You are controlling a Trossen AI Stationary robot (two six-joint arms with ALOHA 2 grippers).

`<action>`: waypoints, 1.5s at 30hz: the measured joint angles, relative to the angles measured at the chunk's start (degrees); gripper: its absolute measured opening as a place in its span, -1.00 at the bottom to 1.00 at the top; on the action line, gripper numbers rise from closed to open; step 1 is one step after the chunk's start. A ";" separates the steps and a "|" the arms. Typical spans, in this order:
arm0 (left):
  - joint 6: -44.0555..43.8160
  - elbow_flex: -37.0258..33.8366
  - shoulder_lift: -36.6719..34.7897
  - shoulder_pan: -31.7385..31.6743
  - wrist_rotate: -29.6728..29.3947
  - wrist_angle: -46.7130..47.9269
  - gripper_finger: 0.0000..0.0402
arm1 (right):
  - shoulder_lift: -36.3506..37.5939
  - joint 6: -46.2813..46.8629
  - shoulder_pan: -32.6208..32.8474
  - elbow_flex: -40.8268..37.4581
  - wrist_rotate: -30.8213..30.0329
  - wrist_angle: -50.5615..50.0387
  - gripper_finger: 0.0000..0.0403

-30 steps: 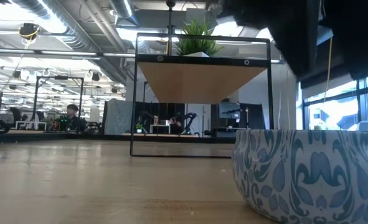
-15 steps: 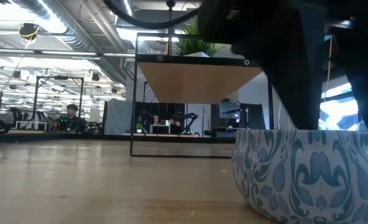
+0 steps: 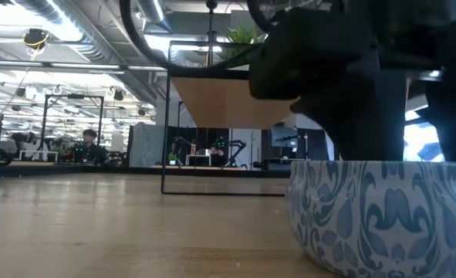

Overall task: Pick & Place candle stick holders
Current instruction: Put the top blue scented candle on the shelf

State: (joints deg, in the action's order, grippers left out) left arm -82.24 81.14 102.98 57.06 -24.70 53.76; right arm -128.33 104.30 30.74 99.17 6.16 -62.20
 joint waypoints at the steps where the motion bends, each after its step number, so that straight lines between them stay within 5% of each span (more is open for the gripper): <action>1: -0.02 0.00 0.00 0.00 0.20 0.00 -0.99 | 0.00 0.05 0.00 -0.49 -0.03 0.77 0.64; 19: -0.09 0.00 0.00 -0.04 1.42 0.00 -0.99 | 0.09 0.20 0.30 -1.64 -3.54 3.39 0.63; 29: -0.11 0.00 0.00 -0.22 0.37 0.01 -0.99 | -0.11 2.07 0.75 -0.47 -3.68 2.30 0.46; 37: -3.07 -0.02 -0.01 -0.03 -3.00 0.09 -0.99 | -0.13 0.13 1.29 10.07 -12.79 -6.59 0.46; 45: -9.03 -0.07 -5.15 2.20 -12.53 0.98 -0.99 | -0.11 -8.18 2.12 27.82 -23.61 -8.61 0.46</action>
State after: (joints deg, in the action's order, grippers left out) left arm -91.27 81.08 97.83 59.25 -37.24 54.74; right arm -128.45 96.12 32.87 127.00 -17.45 -70.81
